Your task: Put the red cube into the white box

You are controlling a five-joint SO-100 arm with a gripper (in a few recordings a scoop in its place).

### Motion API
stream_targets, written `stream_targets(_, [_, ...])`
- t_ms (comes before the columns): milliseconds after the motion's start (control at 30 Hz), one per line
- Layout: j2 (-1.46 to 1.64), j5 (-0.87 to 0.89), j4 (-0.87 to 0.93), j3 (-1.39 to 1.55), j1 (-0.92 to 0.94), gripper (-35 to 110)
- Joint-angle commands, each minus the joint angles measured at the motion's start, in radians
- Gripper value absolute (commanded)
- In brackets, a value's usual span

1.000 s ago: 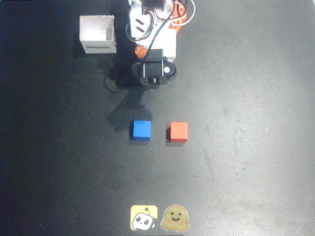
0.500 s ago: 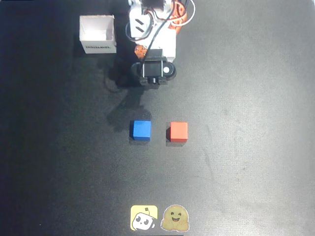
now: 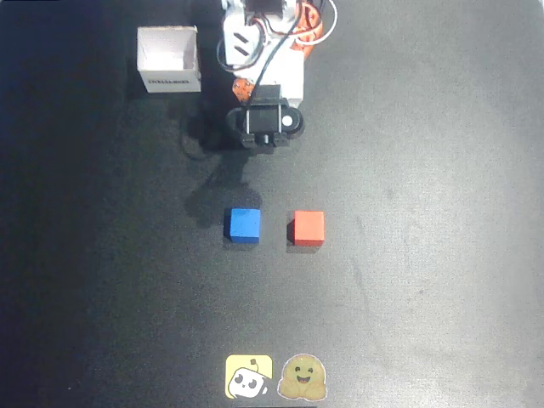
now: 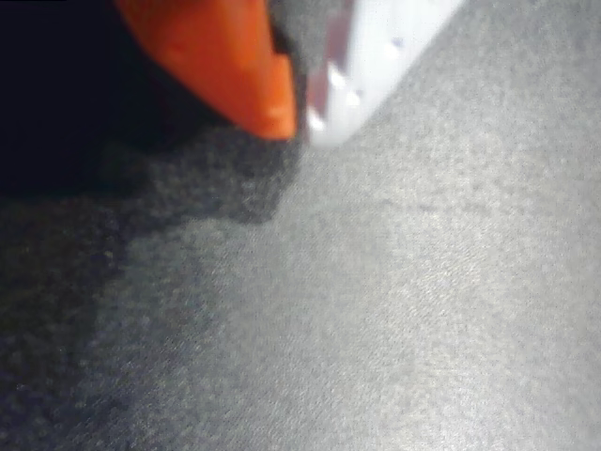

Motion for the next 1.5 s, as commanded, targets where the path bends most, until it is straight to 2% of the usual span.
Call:
stream_targets(0, [0.005, -0.006, 0.005, -0.005, 0.003, 0])
stream_targets(233, [0.005, -0.006, 0.009, -0.012, 0.002, 0])
stream_targets(433, [-0.029, -0.044, 0.078, -0.199, -0.014, 0])
stream_targets(633, [-0.413, -0.061, 0.081, -0.509, -0.041, 0])
stream_targets(733, [-0.586, 0.0, 0.061, -0.632, -0.103, 0])
stream_targets(833, [-0.655, 0.083, -0.029, -0.63, -0.187, 2])
stream_targets(1033, [-0.77, 0.086, -0.17, -0.612, -0.235, 12])
stream_targets(1467, [-0.868, 0.127, -0.256, -0.609, -0.255, 20])
